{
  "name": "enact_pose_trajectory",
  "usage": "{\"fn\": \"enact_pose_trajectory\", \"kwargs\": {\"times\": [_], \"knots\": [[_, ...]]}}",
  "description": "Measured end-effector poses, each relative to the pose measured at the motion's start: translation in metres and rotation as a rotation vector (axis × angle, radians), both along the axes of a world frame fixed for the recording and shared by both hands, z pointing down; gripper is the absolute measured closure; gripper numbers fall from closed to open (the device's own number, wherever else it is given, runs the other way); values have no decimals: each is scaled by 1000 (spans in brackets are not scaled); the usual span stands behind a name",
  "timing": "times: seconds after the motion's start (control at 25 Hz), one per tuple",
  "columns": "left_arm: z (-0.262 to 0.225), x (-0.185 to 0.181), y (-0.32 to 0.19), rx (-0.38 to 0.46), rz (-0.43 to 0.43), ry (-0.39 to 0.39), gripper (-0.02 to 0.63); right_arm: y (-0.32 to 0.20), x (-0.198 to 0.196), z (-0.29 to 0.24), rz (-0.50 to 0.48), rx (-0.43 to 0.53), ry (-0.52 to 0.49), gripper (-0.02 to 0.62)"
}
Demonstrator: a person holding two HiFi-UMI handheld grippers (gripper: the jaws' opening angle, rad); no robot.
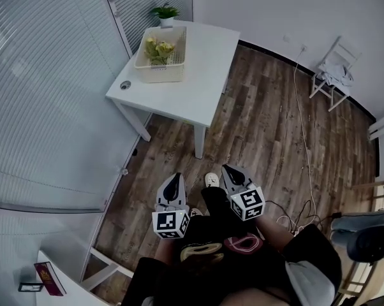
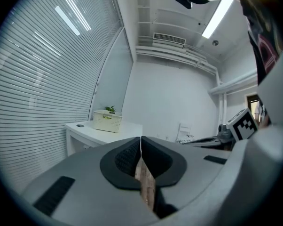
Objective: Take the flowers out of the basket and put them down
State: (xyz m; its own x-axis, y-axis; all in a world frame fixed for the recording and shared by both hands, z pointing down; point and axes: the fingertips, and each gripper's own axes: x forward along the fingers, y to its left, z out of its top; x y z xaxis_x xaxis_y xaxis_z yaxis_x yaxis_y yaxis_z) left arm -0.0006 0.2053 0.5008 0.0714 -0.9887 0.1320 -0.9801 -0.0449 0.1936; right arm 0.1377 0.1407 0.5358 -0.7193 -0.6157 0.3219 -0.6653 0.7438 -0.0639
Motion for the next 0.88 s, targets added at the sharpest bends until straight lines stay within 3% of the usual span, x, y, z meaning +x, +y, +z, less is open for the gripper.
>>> {"fn": "enact_pose_trajectory", "kwargs": {"times": [0.56,0.88], "knots": [[10,-16,-57,-45,-98,6,588,-76,-26,13,-92,-51,4,584],[5,-43,-110,-31,-179,-3,588,-139,-62,3,-176,-20,-24,584]]}}
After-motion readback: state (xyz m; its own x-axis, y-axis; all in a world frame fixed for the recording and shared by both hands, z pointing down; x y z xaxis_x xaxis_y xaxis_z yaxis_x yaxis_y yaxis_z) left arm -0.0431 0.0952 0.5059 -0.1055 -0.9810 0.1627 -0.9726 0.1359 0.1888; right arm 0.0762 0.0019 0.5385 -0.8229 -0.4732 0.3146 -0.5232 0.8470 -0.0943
